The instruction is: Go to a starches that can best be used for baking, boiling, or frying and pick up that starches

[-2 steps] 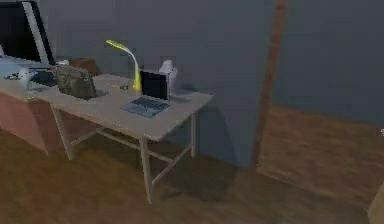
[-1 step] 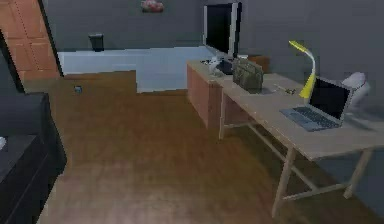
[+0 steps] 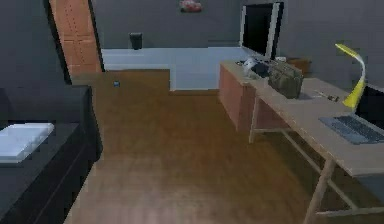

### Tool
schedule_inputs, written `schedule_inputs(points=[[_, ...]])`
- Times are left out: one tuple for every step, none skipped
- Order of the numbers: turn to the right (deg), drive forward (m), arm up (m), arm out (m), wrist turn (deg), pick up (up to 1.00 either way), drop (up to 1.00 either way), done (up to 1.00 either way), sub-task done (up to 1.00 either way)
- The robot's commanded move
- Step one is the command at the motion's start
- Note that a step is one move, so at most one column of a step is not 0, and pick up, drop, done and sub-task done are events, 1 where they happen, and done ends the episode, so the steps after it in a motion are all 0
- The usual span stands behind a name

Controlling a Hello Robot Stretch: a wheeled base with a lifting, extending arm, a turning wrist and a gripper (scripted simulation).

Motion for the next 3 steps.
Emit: schedule_inputs(points=[[0.0,1.00,0.00,0.00,0.0,0.00,0.00,0.00,0.00],[0.0,1.00,0.00,0.00,0.0,0.00,0.00,0.00,0.00],[-3.0,0.00,0.00,0.00,0.0,0.00,0.00,0.00,0.00]])
